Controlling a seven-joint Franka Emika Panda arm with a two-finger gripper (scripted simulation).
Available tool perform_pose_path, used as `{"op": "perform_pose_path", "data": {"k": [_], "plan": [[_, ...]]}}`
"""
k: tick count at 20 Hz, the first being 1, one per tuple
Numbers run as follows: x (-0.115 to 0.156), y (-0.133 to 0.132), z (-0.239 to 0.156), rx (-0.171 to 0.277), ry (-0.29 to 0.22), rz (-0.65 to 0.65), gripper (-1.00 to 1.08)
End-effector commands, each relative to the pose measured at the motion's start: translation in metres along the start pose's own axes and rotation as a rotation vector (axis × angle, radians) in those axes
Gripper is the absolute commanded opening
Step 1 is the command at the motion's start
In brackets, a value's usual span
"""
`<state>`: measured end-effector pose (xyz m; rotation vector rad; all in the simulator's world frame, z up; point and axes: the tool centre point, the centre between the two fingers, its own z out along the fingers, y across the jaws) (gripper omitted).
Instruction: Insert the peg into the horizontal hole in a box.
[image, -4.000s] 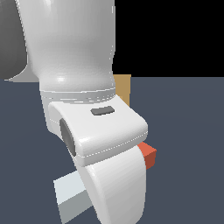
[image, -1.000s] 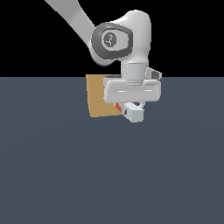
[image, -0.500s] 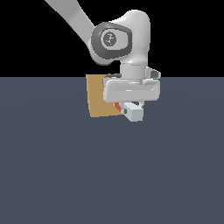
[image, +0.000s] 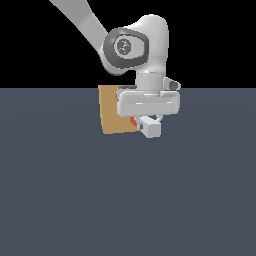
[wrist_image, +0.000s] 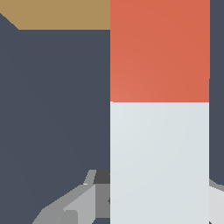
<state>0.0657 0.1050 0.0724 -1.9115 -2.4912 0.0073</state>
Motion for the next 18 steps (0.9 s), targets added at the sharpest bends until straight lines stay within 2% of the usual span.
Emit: {"op": "perform_pose_path", "data": {"k": [1,10,14,18], "plan": [[0.015,0.001,-0.002,-0.004,0.000,-0.002,-1.00],[0.085,0.001,-0.004,-0.007,0.000,-0.003,-1.00],[0.098,0.002,-0.004,-0.008,0.000,-0.003,-1.00],[0.098,0.003,-0.004,-0.008,0.000,-0.003,-1.00]]}}
